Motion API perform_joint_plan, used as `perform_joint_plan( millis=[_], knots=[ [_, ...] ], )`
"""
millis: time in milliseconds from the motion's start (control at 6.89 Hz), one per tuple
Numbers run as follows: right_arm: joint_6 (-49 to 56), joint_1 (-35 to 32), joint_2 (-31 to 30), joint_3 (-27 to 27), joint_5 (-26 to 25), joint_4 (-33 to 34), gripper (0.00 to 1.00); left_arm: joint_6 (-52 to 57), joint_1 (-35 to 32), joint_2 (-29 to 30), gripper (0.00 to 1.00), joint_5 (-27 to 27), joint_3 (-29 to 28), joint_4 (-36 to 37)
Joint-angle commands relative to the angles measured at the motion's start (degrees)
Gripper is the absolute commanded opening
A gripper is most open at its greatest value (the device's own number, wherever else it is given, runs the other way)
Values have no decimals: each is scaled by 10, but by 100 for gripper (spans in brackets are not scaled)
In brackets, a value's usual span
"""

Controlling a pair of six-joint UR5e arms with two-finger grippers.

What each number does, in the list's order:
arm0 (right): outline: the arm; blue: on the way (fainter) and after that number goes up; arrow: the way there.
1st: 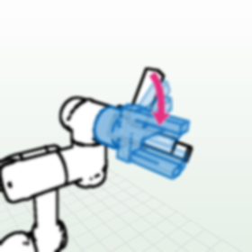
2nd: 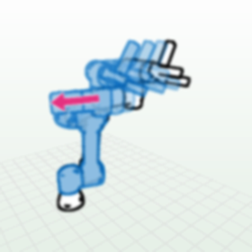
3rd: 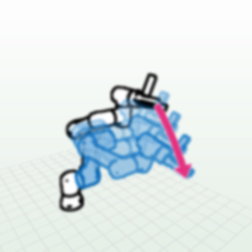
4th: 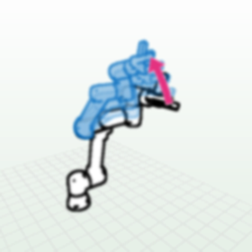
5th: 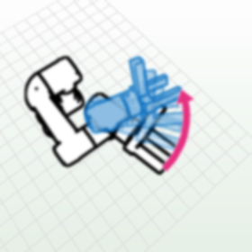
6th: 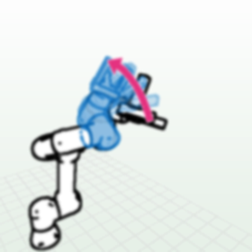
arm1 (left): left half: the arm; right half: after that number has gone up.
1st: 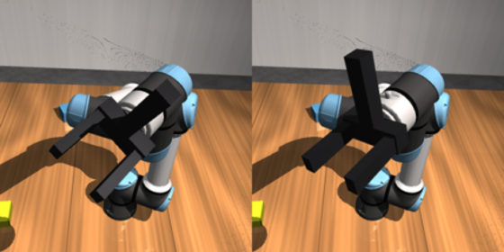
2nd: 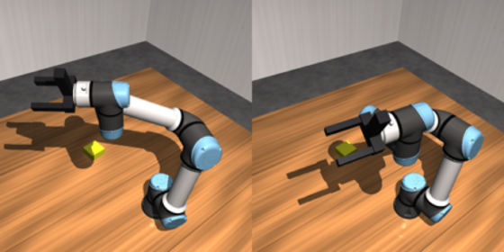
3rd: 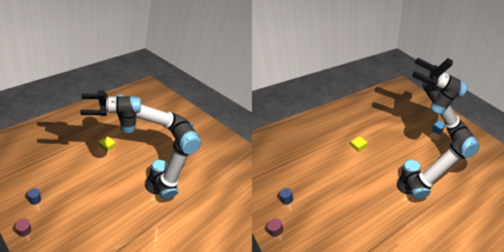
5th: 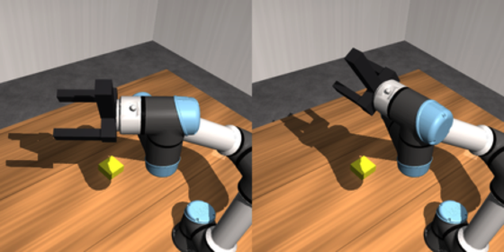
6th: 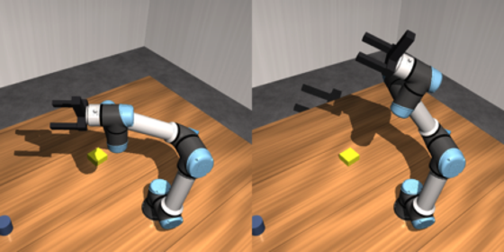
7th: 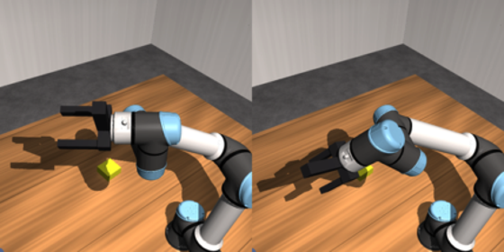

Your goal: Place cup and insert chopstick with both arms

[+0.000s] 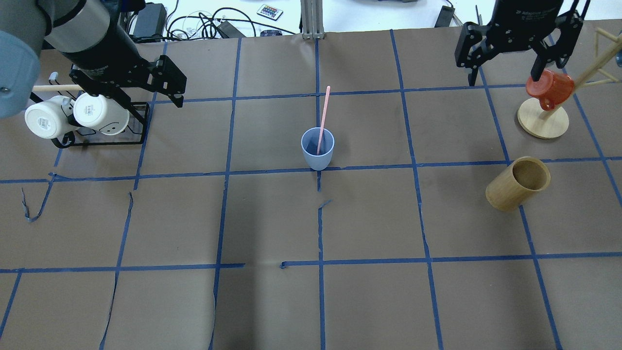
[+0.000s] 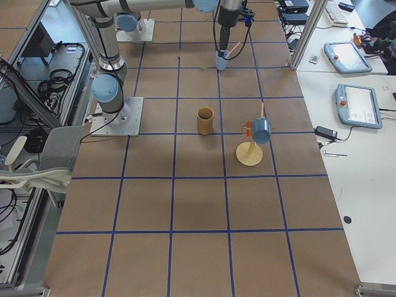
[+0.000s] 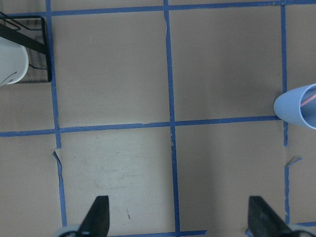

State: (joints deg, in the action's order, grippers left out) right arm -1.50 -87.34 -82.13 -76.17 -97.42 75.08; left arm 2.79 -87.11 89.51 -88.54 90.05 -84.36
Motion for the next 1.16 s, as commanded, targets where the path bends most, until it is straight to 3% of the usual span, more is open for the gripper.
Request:
perform_joint_plan(
  millis=[0,290,435,581,726,871,1016],
  knots=[
    [117,8,0,-1,125,-30,100,-41,-1,10,100,1,-7,9],
    [115,5,-4,-2,114,-37,100,-49,-2,8,100,0,-1,19],
    [62,4,-12,-8,106,-33,100,-51,-3,8,100,0,0,19],
    [31,2,-17,-40,71,-19,100,-50,-3,8,100,1,0,21],
    [23,2,-48,-94,60,49,100,-50,-3,8,100,2,0,22],
    [25,2,-71,-129,64,62,100,-50,-3,8,100,2,1,22],
    [23,2,-76,-128,66,64,100,-50,-2,9,100,2,1,22]
  ],
)
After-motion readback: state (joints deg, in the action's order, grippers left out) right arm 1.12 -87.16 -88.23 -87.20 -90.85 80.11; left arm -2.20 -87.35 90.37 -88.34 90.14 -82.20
